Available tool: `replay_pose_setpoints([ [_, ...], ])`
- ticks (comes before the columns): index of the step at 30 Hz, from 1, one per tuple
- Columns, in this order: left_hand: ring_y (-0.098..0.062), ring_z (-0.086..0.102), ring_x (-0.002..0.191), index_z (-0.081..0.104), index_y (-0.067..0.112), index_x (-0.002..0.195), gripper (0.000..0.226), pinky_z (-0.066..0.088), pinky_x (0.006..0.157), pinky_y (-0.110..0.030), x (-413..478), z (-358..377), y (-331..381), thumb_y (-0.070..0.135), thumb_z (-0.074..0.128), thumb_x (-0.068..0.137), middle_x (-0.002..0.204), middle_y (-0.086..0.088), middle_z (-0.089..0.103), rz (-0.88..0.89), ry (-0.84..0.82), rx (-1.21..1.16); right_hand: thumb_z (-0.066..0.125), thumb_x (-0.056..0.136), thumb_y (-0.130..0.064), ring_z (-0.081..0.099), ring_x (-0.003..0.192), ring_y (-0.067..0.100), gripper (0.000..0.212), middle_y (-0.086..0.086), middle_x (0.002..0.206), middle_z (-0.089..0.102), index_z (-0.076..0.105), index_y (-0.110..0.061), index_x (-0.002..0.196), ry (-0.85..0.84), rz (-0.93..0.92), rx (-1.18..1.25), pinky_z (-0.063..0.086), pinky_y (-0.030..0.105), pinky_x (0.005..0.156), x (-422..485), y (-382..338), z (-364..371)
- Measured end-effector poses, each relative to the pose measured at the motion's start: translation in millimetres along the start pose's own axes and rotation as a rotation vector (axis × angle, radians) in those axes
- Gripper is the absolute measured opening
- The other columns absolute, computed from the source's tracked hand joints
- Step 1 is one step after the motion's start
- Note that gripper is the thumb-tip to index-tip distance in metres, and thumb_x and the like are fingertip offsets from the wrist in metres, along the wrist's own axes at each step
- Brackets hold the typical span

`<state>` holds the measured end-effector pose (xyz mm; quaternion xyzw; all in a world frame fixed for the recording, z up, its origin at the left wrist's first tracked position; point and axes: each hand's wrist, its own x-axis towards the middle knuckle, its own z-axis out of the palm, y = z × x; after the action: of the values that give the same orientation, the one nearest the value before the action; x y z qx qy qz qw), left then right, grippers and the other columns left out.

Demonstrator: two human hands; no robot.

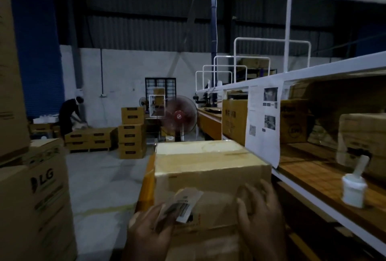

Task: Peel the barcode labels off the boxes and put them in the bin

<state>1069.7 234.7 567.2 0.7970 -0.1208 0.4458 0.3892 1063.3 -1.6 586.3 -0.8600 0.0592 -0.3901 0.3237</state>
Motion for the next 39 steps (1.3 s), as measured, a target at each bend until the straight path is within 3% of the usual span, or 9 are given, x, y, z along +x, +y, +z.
replay_pose_setpoints([
  [4,0.005,0.069,0.079,0.08,0.021,0.088,0.022,0.045,0.066,0.001,-20,-18,14,0.016,0.088,0.069,0.069,0.025,0.071,-0.26,-0.055,-0.257,0.067,0.086,-0.043,0.057,0.106,-0.002,0.02,-0.025,0.112,0.057,0.064,-0.045,0.106,-0.28,-0.039,0.368,0.051,0.022,0.085,-25,-42,-1],
  [7,0.01,0.068,0.078,0.074,0.026,0.091,0.03,0.047,0.062,-0.002,-32,-37,23,0.004,0.082,0.072,0.074,0.029,0.072,-0.344,-0.217,-0.413,0.068,0.085,-0.044,0.062,0.1,0.0,0.03,-0.02,0.11,0.063,0.067,-0.034,0.113,-0.405,-0.061,0.499,0.057,0.028,0.079,-43,-57,16],
  [9,0.008,0.07,0.078,0.072,0.027,0.089,0.03,0.05,0.062,-0.006,-38,-52,20,0.003,0.08,0.073,0.076,0.027,0.073,-0.376,-0.234,-0.439,0.07,0.089,-0.027,0.069,0.085,0.005,0.014,-0.007,0.095,0.072,0.071,-0.022,0.102,-0.485,-0.015,0.592,0.061,0.034,0.071,-55,-64,22],
  [13,0.001,0.072,0.081,0.071,0.03,0.088,0.03,0.056,0.066,-0.014,-56,-81,4,0.004,0.078,0.076,0.081,0.02,0.076,-0.498,-0.223,-0.427,0.069,0.089,-0.013,0.071,0.073,0.004,0.009,-0.004,0.08,0.074,0.071,-0.021,0.086,-0.632,-0.025,0.698,0.057,0.021,0.062,-76,-73,29],
  [18,-0.028,0.073,0.097,0.074,0.015,0.103,0.028,0.058,0.085,-0.043,-95,-114,-14,0.021,0.076,0.076,0.101,-0.01,0.077,-0.752,-0.037,-0.484,0.07,0.087,-0.005,0.072,0.078,0.014,0.011,0.003,0.085,0.076,0.073,-0.015,0.091,-0.84,-0.025,0.769,0.057,0.03,0.069,-99,-80,53],
  [24,-0.034,0.07,0.09,0.074,0.013,0.097,0.016,0.058,0.068,-0.036,-154,-141,-2,0.02,0.069,0.084,0.101,-0.019,0.075,-1.002,0.181,-0.509,0.071,0.087,-0.006,0.066,0.06,0.005,0.014,0.0,0.074,0.074,0.07,-0.019,0.082,-1.091,-0.047,0.8,0.05,0.022,0.053,-134,-82,64],
  [29,-0.036,0.068,0.083,0.074,0.008,0.081,0.015,0.057,0.084,-0.049,-210,-180,32,0.021,0.068,0.088,0.081,-0.02,0.072,-1.076,0.349,-0.384,0.069,0.087,-0.003,0.063,0.055,0.001,0.012,-0.003,0.072,0.072,0.073,-0.015,0.088,-1.327,-0.097,0.837,0.049,0.018,0.051,-179,-93,63],
  [34,-0.009,0.067,0.052,0.061,0.0,0.083,0.012,0.057,0.051,-0.02,-259,-233,72,0.0,0.059,0.094,0.062,-0.01,0.069,-1.168,0.536,-0.25,0.071,0.085,-0.002,0.062,0.055,0.002,0.01,0.003,0.073,0.072,0.072,-0.012,0.086,-1.523,-0.155,0.873,0.047,0.017,0.051,-241,-119,51],
  [39,-0.014,0.063,0.052,0.065,0.001,0.082,0.016,0.051,0.047,-0.018,-316,-291,97,0.009,0.062,0.095,0.068,-0.013,0.068,-1.251,0.64,-0.154,0.071,0.086,-0.004,0.059,0.058,0.011,0.005,0.01,0.07,0.07,0.072,-0.008,0.083,-1.685,-0.215,0.865,0.048,0.021,0.051,-305,-154,39],
])
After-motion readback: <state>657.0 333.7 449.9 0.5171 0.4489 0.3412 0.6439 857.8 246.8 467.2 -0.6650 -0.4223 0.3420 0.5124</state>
